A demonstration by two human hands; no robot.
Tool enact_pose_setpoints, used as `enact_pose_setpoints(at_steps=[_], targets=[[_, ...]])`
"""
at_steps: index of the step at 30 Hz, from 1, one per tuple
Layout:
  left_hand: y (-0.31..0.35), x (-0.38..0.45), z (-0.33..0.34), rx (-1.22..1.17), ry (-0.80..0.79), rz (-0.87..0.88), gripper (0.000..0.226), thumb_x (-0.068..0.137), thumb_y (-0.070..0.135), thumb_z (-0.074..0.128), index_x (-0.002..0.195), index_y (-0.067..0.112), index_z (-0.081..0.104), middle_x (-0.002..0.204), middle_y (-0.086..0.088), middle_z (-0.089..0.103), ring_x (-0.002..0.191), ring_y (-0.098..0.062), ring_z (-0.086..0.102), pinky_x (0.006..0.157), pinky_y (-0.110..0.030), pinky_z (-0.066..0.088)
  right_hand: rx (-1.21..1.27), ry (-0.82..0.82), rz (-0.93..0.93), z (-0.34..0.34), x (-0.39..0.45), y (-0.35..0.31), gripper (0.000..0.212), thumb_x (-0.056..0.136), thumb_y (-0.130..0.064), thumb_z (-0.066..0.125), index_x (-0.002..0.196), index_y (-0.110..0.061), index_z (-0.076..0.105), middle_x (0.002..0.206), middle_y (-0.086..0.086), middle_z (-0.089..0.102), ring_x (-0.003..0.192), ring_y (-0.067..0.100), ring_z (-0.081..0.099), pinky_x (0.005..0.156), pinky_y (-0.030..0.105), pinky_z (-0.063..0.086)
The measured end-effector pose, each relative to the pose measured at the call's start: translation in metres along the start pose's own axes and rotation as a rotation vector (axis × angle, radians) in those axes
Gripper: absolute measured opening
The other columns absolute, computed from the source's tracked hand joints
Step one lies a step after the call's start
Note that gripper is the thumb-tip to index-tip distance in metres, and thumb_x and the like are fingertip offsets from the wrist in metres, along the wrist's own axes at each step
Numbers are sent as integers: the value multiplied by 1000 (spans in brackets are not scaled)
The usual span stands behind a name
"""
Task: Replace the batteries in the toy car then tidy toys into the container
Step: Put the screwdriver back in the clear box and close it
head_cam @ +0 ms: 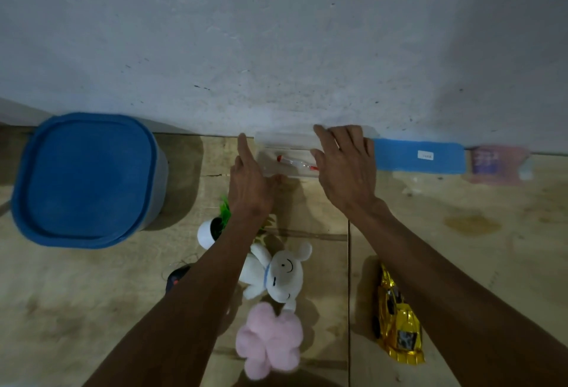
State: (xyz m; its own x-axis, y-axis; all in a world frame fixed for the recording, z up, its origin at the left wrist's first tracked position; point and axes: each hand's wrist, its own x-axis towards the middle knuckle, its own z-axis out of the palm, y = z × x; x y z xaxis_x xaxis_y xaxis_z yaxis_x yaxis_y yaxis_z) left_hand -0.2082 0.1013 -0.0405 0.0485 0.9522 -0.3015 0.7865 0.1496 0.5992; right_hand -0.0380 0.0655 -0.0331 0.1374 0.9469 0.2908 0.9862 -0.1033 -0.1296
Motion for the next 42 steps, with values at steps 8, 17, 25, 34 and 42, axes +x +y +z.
enact_pose_setpoints(at_steps=[8, 17, 25, 34, 42], targets=[[-5, -3, -2, 133, -53, 125, 68, 93, 28, 69, 152, 29, 34, 148, -17, 39, 118, -40, 57, 91, -48, 55, 150, -107, 39, 14, -29, 6, 18, 86, -23, 74, 104, -19, 75, 111, 3, 69, 105, 28, 58, 82, 43, 51], [-2, 14, -4, 197, -89, 148, 54, 99, 41, 58, 147, 18, 48, 147, -17, 37, 121, -40, 55, 98, -47, 51, 103, -123, 43, 23, -25, 6, 23, 82, -22, 80, 104, -15, 77, 116, 9, 70, 108, 36, 63, 84, 45, 55], [3, 26, -3, 260, -100, 149, 49, 101, 37, 55, 147, 23, 46, 143, -15, 38, 129, -34, 43, 94, -51, 52, 65, -226, 84, 23, -17, 1, 23, 84, -25, 76, 106, -18, 76, 121, 8, 65, 114, 36, 58, 85, 45, 53], [11, 8, -19, 463, -153, 153, 51, 100, 41, 52, 148, 28, 38, 145, -11, 28, 132, -36, 29, 100, -56, 41, 223, -513, 159, -9, -14, -6, 47, 99, -17, 55, 146, -20, 47, 156, 5, 40, 142, 27, 35, 117, 41, 29], [-21, -101, -60, 157, 47, 198, 47, 95, 24, 63, 140, 16, 56, 137, -15, 48, 119, -35, 54, 96, -52, 51, 650, -340, 291, -59, -96, -45, 38, 93, -11, 59, 131, -11, 62, 127, 12, 59, 118, 31, 57, 98, 43, 50]])
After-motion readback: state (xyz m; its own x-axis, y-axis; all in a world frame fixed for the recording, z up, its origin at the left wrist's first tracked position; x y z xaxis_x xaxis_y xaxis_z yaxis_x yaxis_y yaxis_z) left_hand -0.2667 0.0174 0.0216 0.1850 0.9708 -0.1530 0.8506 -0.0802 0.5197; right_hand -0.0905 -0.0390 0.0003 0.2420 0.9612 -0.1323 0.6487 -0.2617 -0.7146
